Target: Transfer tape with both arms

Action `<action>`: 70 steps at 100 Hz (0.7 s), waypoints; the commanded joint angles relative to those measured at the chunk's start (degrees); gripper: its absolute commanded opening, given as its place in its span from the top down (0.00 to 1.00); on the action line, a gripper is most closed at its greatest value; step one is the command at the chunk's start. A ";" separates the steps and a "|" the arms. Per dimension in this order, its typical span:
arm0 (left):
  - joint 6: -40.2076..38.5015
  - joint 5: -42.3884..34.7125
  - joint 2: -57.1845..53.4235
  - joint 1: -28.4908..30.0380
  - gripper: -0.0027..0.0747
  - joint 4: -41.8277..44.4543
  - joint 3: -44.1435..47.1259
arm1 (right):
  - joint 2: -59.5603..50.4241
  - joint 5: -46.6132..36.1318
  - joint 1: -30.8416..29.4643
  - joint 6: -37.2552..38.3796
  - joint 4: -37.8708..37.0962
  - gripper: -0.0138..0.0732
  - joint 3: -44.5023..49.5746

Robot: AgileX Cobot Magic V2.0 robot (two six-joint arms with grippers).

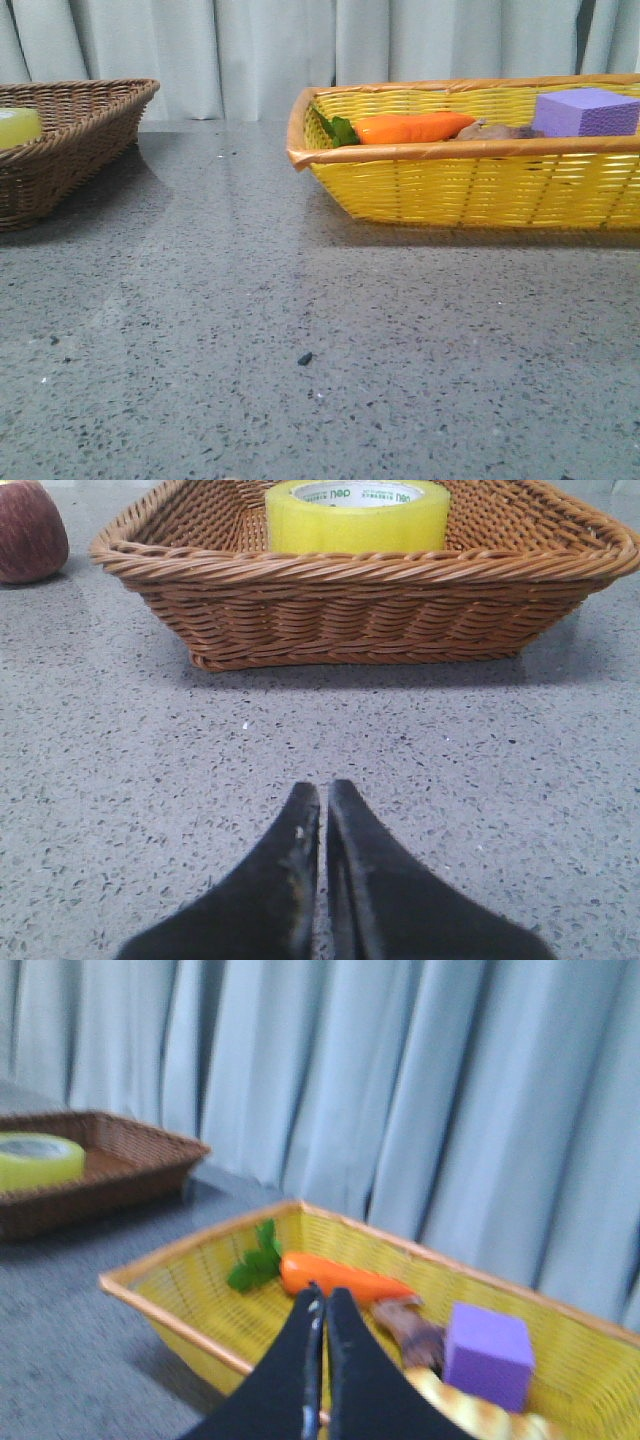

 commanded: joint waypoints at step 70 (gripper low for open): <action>-0.76 -3.27 -1.67 0.06 0.99 0.06 0.54 | -1.97 -44.32 -46.47 -10.90 34.52 0.93 22.14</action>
